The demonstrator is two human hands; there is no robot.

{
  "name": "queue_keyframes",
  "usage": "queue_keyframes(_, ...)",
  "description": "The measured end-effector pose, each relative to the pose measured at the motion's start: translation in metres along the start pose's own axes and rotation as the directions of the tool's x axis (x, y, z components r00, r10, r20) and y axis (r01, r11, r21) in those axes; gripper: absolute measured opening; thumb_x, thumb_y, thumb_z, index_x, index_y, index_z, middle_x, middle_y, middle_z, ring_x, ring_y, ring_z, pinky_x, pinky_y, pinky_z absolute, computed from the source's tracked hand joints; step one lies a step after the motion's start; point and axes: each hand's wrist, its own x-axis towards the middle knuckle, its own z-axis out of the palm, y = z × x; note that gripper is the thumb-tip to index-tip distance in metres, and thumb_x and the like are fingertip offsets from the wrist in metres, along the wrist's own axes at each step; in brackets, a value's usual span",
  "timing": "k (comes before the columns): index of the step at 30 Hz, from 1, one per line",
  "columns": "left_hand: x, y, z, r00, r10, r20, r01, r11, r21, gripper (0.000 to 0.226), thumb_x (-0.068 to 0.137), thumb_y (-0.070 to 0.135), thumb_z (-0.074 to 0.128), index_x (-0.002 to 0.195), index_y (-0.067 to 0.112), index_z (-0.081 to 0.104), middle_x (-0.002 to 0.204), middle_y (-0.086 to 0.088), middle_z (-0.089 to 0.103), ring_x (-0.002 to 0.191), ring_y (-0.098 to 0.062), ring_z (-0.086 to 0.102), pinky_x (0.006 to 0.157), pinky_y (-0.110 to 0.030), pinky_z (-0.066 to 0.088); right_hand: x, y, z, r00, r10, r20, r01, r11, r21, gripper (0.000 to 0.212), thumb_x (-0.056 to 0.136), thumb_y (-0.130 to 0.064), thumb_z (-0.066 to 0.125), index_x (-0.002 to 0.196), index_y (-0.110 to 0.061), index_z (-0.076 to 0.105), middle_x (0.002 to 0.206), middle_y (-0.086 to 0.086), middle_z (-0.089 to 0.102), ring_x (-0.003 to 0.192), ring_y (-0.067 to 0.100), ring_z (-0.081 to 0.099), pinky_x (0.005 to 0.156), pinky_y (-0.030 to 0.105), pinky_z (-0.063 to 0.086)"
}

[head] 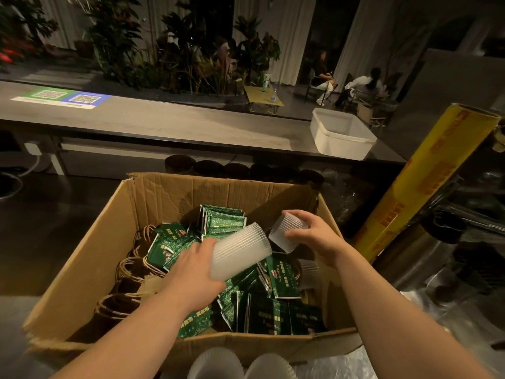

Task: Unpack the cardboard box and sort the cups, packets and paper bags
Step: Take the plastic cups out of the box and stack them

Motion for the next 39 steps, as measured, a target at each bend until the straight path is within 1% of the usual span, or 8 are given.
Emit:
queue_keyframes(6,-0.001,0.003,0.0,0.997,0.077,-0.014,-0.077,0.997,-0.023,0.084,0.079,0.042,0.081,0.143,0.039,0.026,0.131,0.012,0.04,0.114,-0.011,0.038,0.103,-0.041,0.042,-0.003,-0.005,0.013,0.99,-0.003,0.141,-0.028,0.976,0.215,0.064,0.074,-0.022,0.077,0.134,-0.017,0.054,0.126,0.006,0.062,0.112,0.019,0.063,0.087,0.028,0.055)
queue_keyframes(13,-0.001,0.002,0.001,0.997,0.074,-0.021,-0.075,0.996,-0.043,0.085,0.078,0.043,0.082,0.142,0.041,0.025,0.132,0.013,0.039,0.115,-0.012,0.039,0.1,-0.042,0.044,0.003,-0.002,0.042,0.954,0.06,0.292,-0.104,0.985,0.139,0.052,0.1,-0.05,0.054,0.147,-0.029,0.047,0.15,-0.003,0.046,0.137,0.021,0.045,0.12,0.044,0.035)
queue_keyframes(15,-0.001,0.001,0.002,0.998,0.049,-0.036,-0.051,0.997,-0.054,0.086,0.078,0.046,0.081,0.142,0.04,0.024,0.133,0.011,0.04,0.115,-0.014,0.042,0.1,-0.044,0.046,0.006,-0.006,0.035,0.981,0.058,0.184,-0.09,0.981,0.173,0.046,0.107,-0.043,0.04,0.15,-0.025,0.045,0.144,-0.008,0.05,0.137,0.016,0.046,0.115,0.039,0.038)
queue_keyframes(17,-0.002,0.001,0.001,0.998,0.026,-0.054,-0.029,0.997,-0.065,0.084,0.079,0.047,0.079,0.142,0.037,0.025,0.132,0.009,0.041,0.114,-0.016,0.044,0.098,-0.043,0.046,0.012,-0.002,0.02,0.993,0.035,-0.116,-0.062,0.97,-0.235,0.032,0.106,-0.026,0.05,0.138,-0.027,0.055,0.135,-0.005,0.058,0.127,0.019,0.056,0.101,0.034,0.049)
queue_keyframes(20,-0.001,0.0,0.001,0.997,0.004,-0.081,-0.009,0.998,-0.059,0.081,0.078,0.046,0.078,0.141,0.034,0.028,0.13,0.006,0.043,0.113,-0.017,0.044,0.097,-0.04,0.045,0.012,0.014,0.005,0.985,0.115,-0.129,-0.171,0.567,-0.806,0.041,0.093,-0.01,0.066,0.129,-0.027,0.058,0.127,-0.001,0.059,0.121,0.021,0.06,0.097,0.034,0.055)
queue_keyframes(26,0.001,0.002,0.001,0.996,-0.015,-0.088,0.009,0.997,-0.07,0.081,0.078,0.047,0.078,0.141,0.035,0.029,0.127,0.007,0.042,0.112,-0.017,0.043,0.096,-0.04,0.045,0.007,0.045,0.014,0.917,0.397,0.043,0.019,0.065,-0.998,0.107,0.074,-0.032,0.088,0.159,-0.018,0.024,0.153,0.009,0.043,0.142,0.032,0.04,0.118,0.047,0.033)
queue_keyframes(35,0.0,0.001,-0.001,0.998,-0.014,-0.068,0.011,0.999,-0.04,0.078,0.077,0.047,0.078,0.136,0.035,0.03,0.123,0.006,0.043,0.11,-0.019,0.045,0.095,-0.041,0.047,0.008,0.039,0.012,0.951,0.311,0.009,-0.092,0.31,-0.946,0.086,0.081,-0.031,0.082,0.15,-0.022,0.032,0.142,0.006,0.049,0.129,0.029,0.053,0.105,0.041,0.049)
queue_keyframes(39,0.002,0.001,-0.001,0.998,-0.008,-0.061,0.006,0.999,-0.042,0.077,0.077,0.045,0.079,0.136,0.034,0.031,0.122,0.006,0.043,0.108,-0.018,0.046,0.093,-0.04,0.047,0.01,0.019,0.011,0.954,0.298,-0.039,-0.096,0.178,-0.979,0.086,0.08,-0.027,0.082,0.151,-0.02,0.035,0.14,0.008,0.048,0.127,0.03,0.052,0.101,0.042,0.053)
